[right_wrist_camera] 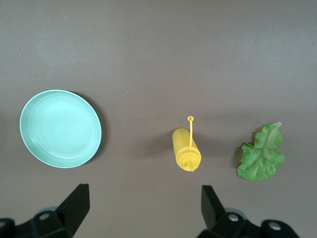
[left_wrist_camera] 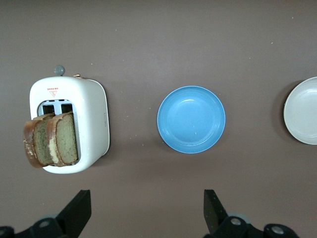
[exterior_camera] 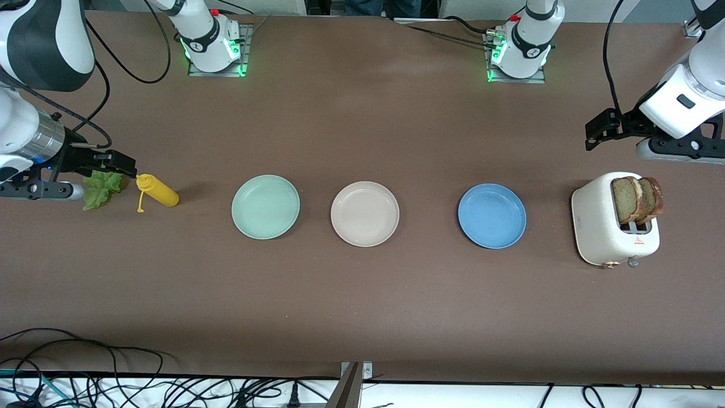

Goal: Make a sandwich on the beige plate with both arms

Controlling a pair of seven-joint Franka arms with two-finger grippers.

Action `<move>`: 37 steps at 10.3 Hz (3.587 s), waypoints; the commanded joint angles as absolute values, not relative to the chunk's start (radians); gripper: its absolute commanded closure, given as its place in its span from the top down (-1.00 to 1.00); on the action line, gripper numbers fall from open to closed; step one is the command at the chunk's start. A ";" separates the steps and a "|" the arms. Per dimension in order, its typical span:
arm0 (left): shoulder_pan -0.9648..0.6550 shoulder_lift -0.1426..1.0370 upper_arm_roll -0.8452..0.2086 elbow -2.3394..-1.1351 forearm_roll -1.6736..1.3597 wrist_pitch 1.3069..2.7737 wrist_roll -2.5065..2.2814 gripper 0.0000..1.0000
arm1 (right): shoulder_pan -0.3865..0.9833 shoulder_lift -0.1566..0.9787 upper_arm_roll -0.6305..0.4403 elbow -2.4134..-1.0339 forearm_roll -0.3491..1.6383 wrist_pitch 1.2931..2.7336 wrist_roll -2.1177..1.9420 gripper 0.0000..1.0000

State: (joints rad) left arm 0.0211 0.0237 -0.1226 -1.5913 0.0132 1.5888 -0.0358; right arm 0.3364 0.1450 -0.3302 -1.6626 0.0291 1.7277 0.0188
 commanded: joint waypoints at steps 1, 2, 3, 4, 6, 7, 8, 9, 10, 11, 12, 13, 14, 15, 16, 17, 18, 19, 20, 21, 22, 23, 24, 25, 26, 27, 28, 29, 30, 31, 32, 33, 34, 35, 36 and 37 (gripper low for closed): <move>0.021 0.038 -0.123 -1.559 -0.009 1.571 -0.035 1.00 | 0.333 0.150 -0.330 -1.641 0.031 1.709 0.026 1.00; 0.021 0.038 -0.123 -1.559 -0.009 1.571 -0.035 1.00 | 0.334 0.150 -0.330 -1.641 0.031 1.709 0.026 1.00; 0.021 0.038 -0.123 -1.559 -0.009 1.571 -0.035 1.00 | 0.334 0.150 -0.330 -1.641 0.031 1.707 0.026 1.00; 0.021 0.038 -0.123 -1.559 -0.009 1.571 -0.035 1.00 | 0.334 0.150 -0.330 -1.641 0.031 1.707 0.028 1.00; 0.023 0.038 -0.121 -1.559 -0.008 1.571 -0.035 1.00 | 0.334 0.150 -0.330 -1.641 0.031 1.707 0.026 1.00; 0.025 0.038 -0.121 -1.560 -0.008 1.571 -0.035 1.00 | 0.334 0.150 -0.328 -1.641 0.031 1.707 0.028 1.00; 0.031 0.041 -0.121 -1.562 -0.005 1.571 -0.034 1.00 | 0.334 0.150 -0.330 -1.641 0.031 1.707 0.028 1.00; 0.031 0.057 -0.121 -1.563 -0.005 1.569 -0.034 1.00 | 0.334 0.150 -0.330 -1.641 0.031 1.707 0.028 1.00; 0.034 0.061 -0.121 -1.563 -0.008 1.563 -0.037 1.00 | 0.334 0.150 -0.330 -1.641 0.031 1.707 0.026 1.00; 0.038 0.063 -0.121 -1.563 -0.008 1.552 -0.040 1.00 | 0.334 0.150 -0.330 -1.641 0.031 1.707 0.026 1.00; 0.038 0.070 -0.121 -1.562 -0.008 1.539 -0.041 1.00 | 0.333 0.150 -0.330 -1.643 0.031 1.707 0.026 1.00; 0.038 0.069 -0.123 -1.562 -0.008 1.528 -0.046 1.00 | 0.334 0.150 -0.330 -1.643 0.031 1.707 0.026 1.00; 0.040 0.068 -0.123 -1.560 -0.008 1.517 -0.041 1.00 | 0.333 0.150 -0.330 -1.643 0.031 1.707 0.026 1.00; 0.040 0.067 -0.123 -1.560 -0.009 1.505 -0.038 1.00 | 0.333 0.150 -0.330 -1.643 0.031 1.707 0.026 1.00; 0.040 0.069 -0.121 -1.559 -0.008 1.503 -0.038 1.00 | 0.333 0.150 -0.330 -1.643 0.031 1.707 0.026 1.00; 0.040 0.072 -0.121 -1.555 -0.005 1.503 -0.037 1.00 | 0.333 0.150 -0.330 -1.643 0.031 1.707 0.026 1.00; 0.041 0.080 -0.121 -1.540 0.006 1.503 -0.038 1.00 | 0.333 0.150 -0.330 -1.643 0.031 1.707 0.026 1.00; 0.041 0.084 -0.121 -1.540 0.006 1.503 -0.038 1.00 | 0.334 0.150 -0.330 -1.643 0.031 1.707 0.026 1.00; 0.043 0.089 -0.121 -1.539 0.009 1.503 -0.040 1.00 | 0.334 0.150 -0.330 -1.643 0.031 1.707 0.026 1.00; 0.046 0.092 -0.121 -1.539 0.011 1.503 -0.035 1.00 | 0.334 0.150 -0.330 -1.643 0.031 1.707 0.026 1.00; 0.066 0.098 -0.121 -1.539 0.000 1.503 -0.019 1.00 | 0.334 0.150 -0.330 -1.643 0.031 1.707 0.026 1.00; 0.072 0.101 -0.121 -1.539 0.003 1.503 0.036 1.00 | 0.334 0.150 -0.330 -1.643 0.031 1.707 0.026 1.00; 0.074 0.104 -0.120 -1.539 0.008 1.511 0.073 1.00 | 0.334 0.150 -0.330 -1.643 0.031 1.707 0.026 1.00; 0.096 0.110 -0.120 -1.540 0.009 1.520 0.074 1.00 | 0.334 0.150 -0.330 -1.643 0.031 1.707 0.026 1.00; 0.130 0.117 -0.120 -1.542 0.011 1.538 0.077 1.00 | 0.334 0.150 -0.330 -1.643 0.031 1.707 0.026 1.00; 0.155 0.118 -0.120 -1.546 0.012 1.543 0.084 1.00 | 0.334 0.149 -0.330 -1.643 0.031 1.706 0.026 1.00; 0.188 0.136 -0.120 -1.546 0.012 1.561 0.093 1.00 | 0.334 0.149 -0.330 -1.643 0.031 1.706 0.028 1.00; 0.218 0.152 -0.120 -1.548 0.011 1.618 0.153 1.00 | 0.334 0.149 -0.330 -1.644 0.031 1.706 0.028 1.00; 0.239 0.167 -0.120 -1.557 0.009 1.656 0.181 1.00 | 0.334 0.149 -0.328 -1.644 0.031 1.706 0.029 1.00; 0.254 0.187 -0.120 -1.559 0.009 1.673 0.190 0.97 | 0.334 0.149 -0.328 -1.644 0.031 1.704 0.028 1.00; 0.279 0.201 -0.120 -1.575 0.011 1.699 0.192 0.92 | 0.334 0.149 -0.330 -1.644 0.031 1.704 0.028 1.00; 0.282 0.209 -0.120 -1.600 0.011 1.736 0.190 0.93 | 0.334 0.149 -0.330 -1.644 0.031 1.706 0.028 1.00; 0.284 0.210 -0.120 -1.629 0.011 1.765 0.190 0.94 | 0.334 0.149 -0.330 -1.644 0.031 1.704 0.028 1.00; 0.285 0.209 -0.120 -1.666 0.011 1.785 0.190 0.95 | 0.334 0.149 -0.330 -1.644 0.031 1.706 0.028 1.00; 0.294 0.204 -0.120 -1.708 0.011 1.830 0.190 1.00 | 0.334 0.149 -0.330 -1.644 0.031 1.706 0.028 1.00; 0.305 0.199 -0.120 -1.747 0.011 1.871 0.192 1.00 | 0.334 0.149 -0.330 -1.644 0.031 1.704 0.028 1.00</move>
State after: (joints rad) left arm 0.2817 0.2251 -0.1126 -1.6792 0.0133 1.8138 0.1697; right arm 0.3367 0.1457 -0.3307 -1.6624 0.0292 1.7235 0.0190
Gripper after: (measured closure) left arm 0.000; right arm 0.000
